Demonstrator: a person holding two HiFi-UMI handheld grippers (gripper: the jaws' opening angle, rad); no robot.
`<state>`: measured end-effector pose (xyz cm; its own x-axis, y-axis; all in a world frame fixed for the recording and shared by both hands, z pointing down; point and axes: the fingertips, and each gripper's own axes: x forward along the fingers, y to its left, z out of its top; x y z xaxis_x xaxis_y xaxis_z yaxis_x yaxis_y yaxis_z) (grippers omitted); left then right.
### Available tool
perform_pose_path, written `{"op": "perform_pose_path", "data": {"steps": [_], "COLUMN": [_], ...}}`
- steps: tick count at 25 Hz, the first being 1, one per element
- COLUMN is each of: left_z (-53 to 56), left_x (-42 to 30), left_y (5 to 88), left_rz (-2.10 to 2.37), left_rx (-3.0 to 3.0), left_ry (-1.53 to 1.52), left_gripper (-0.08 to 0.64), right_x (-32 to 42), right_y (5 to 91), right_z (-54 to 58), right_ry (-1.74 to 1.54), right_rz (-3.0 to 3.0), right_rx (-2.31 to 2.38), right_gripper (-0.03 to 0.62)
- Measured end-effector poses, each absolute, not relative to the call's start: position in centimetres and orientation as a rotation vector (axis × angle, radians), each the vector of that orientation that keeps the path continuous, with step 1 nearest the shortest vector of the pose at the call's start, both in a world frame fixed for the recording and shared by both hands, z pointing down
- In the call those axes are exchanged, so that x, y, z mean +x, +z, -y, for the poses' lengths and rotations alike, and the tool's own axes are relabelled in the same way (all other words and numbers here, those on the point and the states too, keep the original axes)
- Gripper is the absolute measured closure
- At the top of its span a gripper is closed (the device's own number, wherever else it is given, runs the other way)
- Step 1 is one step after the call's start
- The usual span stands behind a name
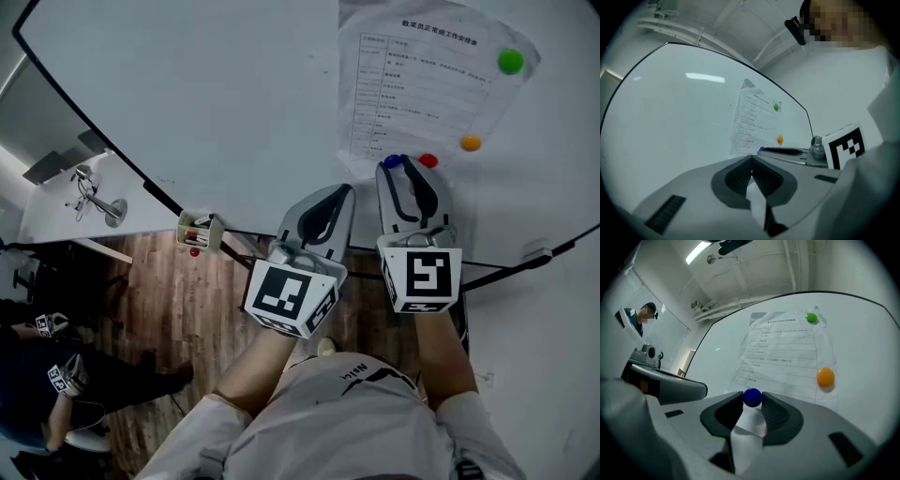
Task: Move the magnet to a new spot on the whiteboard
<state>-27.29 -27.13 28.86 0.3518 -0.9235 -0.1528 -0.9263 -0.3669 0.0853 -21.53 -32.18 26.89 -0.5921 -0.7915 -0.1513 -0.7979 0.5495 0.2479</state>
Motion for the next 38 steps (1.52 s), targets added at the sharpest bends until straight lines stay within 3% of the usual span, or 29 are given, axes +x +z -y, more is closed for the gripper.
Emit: {"op": "perform_pose_path", "data": {"steps": [12, 25, 32, 38], "left_z": [28.5, 28.6, 28.5, 28.3], "left_x": [-29.0, -30.3, -30.4, -30.6], "left_y": [29.4, 29.9, 30.1, 30.4], "left_rz": [-1.717, -1.724, -1.719, -1.722], "left_rx": [-2.62, -2.637, -2.649, -2.659], "left_ry": [0.311, 0.337, 0.358, 0.377], "left_gripper": [0.549, 0.549, 0.549, 0.549], "right_x": [-23.3, -23.4, -23.4, -23.5], "right_y": [26.5, 27.3, 28.2, 28.2], "right_z": [33.2, 33.9, 34.2, 34.2], "right_ry": [0.824, 0.777, 1.215, 1.251], "right_rz": [-2.7, -2.82, -2.76, -2.687], "right_rx": [-1.705, -1.845, -2.093, -2.113], "right_gripper": [0.463, 0.463, 0.463, 0.463]}}
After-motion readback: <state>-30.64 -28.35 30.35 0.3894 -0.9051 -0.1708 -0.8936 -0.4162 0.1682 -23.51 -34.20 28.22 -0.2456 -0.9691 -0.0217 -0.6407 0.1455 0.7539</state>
